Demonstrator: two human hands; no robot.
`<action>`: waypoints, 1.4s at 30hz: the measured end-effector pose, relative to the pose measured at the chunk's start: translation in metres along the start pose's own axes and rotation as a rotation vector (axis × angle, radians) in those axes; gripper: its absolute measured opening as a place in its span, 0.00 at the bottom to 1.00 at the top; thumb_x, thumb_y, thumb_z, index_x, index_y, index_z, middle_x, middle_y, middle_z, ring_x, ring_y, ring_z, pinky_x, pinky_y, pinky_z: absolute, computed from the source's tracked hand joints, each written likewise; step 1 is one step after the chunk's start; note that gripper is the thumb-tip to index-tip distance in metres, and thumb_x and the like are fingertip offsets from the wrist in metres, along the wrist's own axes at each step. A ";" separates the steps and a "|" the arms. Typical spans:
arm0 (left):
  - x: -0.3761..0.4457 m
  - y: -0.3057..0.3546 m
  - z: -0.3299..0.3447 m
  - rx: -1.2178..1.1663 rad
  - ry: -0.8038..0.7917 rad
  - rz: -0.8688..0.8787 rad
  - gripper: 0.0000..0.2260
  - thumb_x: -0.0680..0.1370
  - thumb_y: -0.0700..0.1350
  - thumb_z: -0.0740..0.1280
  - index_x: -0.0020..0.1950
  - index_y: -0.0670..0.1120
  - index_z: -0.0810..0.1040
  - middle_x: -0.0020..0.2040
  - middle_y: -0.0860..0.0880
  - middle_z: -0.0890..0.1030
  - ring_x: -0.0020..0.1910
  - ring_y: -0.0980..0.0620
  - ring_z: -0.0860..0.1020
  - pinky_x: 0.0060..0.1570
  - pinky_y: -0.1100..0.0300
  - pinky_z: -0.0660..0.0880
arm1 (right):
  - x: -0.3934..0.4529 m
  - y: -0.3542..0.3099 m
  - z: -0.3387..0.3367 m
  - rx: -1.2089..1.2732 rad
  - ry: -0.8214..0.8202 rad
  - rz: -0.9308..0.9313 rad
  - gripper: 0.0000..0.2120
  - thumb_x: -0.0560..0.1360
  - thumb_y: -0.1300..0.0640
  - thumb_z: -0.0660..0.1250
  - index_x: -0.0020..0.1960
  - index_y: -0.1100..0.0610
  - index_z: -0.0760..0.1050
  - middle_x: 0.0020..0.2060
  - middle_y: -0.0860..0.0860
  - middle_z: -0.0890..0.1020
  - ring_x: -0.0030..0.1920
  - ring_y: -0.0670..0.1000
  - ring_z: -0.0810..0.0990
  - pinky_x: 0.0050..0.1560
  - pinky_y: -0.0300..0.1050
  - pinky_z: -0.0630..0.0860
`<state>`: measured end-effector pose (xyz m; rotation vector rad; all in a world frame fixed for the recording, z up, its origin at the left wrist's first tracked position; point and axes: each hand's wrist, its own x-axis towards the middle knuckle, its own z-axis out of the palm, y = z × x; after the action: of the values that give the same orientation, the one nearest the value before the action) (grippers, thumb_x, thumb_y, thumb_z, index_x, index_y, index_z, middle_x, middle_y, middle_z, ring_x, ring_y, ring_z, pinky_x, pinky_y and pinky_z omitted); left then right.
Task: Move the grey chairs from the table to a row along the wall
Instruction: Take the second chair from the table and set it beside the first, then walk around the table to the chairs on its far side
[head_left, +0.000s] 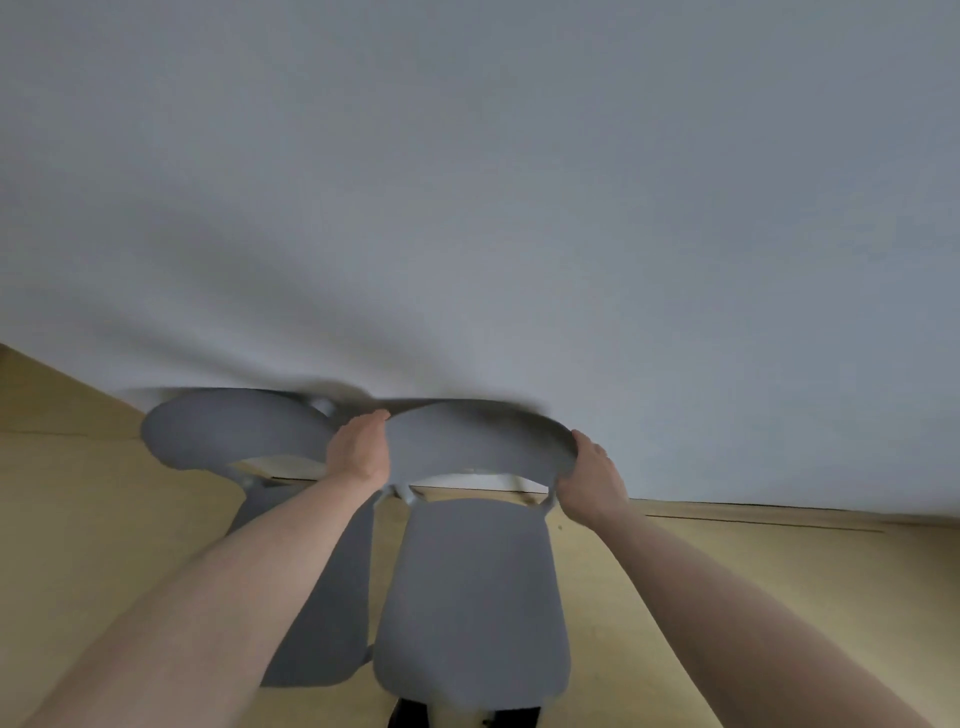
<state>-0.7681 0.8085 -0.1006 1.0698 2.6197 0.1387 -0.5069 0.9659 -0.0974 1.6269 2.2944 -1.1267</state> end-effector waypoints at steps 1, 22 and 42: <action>-0.009 0.001 -0.002 -0.026 -0.021 0.039 0.18 0.74 0.34 0.65 0.64 0.44 0.73 0.57 0.45 0.80 0.56 0.42 0.79 0.52 0.50 0.76 | -0.012 0.001 0.003 -0.011 0.001 0.015 0.28 0.74 0.63 0.63 0.72 0.54 0.63 0.66 0.54 0.72 0.61 0.58 0.75 0.54 0.49 0.74; -0.203 -0.060 -0.034 0.096 -0.395 0.463 0.19 0.75 0.41 0.62 0.66 0.49 0.71 0.67 0.51 0.71 0.64 0.48 0.71 0.60 0.53 0.73 | -0.329 -0.036 0.074 0.048 0.001 0.254 0.28 0.74 0.61 0.60 0.75 0.54 0.62 0.72 0.50 0.66 0.69 0.54 0.71 0.66 0.48 0.70; -0.589 0.092 0.034 0.330 -0.478 1.206 0.29 0.76 0.39 0.63 0.76 0.46 0.62 0.74 0.47 0.64 0.71 0.45 0.66 0.69 0.49 0.68 | -0.732 0.146 0.171 0.285 0.443 0.727 0.30 0.76 0.60 0.64 0.76 0.53 0.61 0.72 0.51 0.67 0.70 0.55 0.70 0.69 0.47 0.70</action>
<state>-0.2989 0.4632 0.0296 2.2935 1.3182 -0.2707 -0.1290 0.3184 0.0599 2.7222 1.4765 -0.9905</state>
